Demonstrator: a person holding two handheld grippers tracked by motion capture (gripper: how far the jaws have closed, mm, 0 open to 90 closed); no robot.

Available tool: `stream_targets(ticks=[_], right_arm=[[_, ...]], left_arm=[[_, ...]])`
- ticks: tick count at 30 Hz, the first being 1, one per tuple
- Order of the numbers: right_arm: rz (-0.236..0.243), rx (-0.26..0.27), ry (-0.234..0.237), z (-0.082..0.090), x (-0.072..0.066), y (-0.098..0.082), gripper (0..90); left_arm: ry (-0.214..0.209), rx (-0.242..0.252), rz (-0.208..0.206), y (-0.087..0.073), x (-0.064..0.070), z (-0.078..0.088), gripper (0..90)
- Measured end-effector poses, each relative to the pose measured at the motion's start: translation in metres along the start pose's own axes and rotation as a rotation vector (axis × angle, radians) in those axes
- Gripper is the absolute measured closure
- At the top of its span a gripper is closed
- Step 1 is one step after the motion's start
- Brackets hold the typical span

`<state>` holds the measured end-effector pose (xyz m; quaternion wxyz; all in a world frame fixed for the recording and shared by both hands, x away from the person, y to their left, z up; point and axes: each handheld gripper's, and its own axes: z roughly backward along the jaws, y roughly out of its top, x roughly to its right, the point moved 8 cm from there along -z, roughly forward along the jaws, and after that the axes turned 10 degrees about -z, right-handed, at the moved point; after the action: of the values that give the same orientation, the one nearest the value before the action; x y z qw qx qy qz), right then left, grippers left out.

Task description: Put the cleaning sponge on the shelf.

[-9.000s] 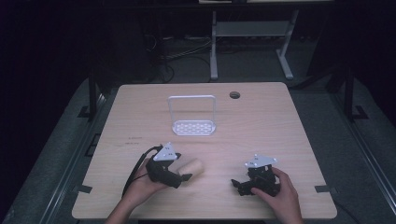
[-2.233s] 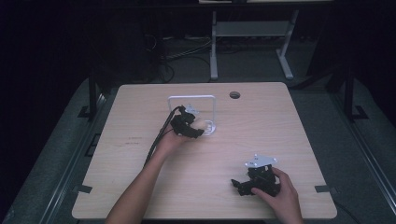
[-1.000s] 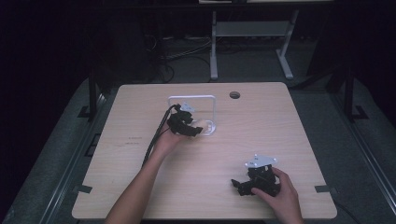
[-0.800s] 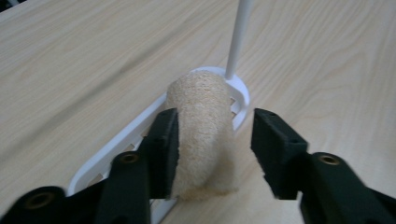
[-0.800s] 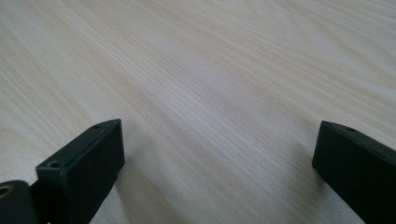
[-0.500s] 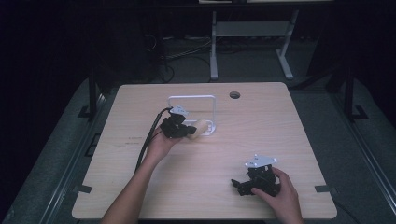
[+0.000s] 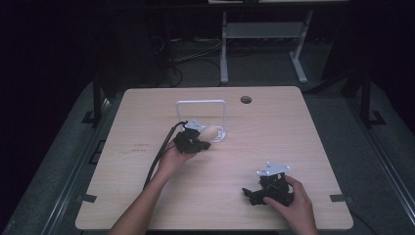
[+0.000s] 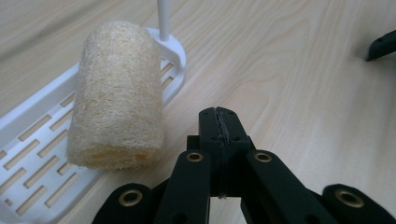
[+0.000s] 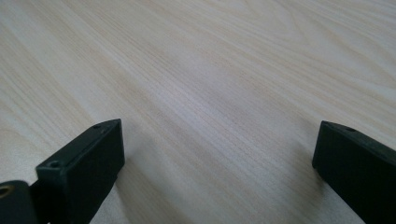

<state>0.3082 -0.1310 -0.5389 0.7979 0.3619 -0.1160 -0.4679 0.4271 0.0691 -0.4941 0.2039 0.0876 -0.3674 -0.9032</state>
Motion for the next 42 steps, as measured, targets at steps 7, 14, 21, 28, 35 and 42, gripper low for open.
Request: stream_targets(ticks=[7,14,21,28,35,42], right_arm=[[0.000,0.000,0.000,0.000,0.000,0.000,1.8],[0.000,0.001,0.000,0.000,0.000,0.000,1.8],[0.001,0.001,0.000,0.000,0.000,0.000,1.8],[0.002,0.001,0.000,0.000,0.000,0.000,1.8],[0.002,0.002,0.000,0.000,0.000,0.000,1.8],[0.003,0.002,0.000,0.000,0.000,0.000,1.8]], left_arm=[[-0.005,-0.033,-0.002,-0.007,0.000,-0.012,90.0],[0.027,-0.034,0.039,-0.017,-0.012,-0.013,89.9],[0.042,-0.037,0.056,-0.023,-0.021,-0.010,89.9],[0.083,-0.040,0.079,-0.029,-0.032,-0.003,89.9],[0.111,-0.027,0.107,-0.035,-0.044,0.004,90.0],[0.136,-0.021,0.121,-0.039,-0.052,0.007,90.0]])
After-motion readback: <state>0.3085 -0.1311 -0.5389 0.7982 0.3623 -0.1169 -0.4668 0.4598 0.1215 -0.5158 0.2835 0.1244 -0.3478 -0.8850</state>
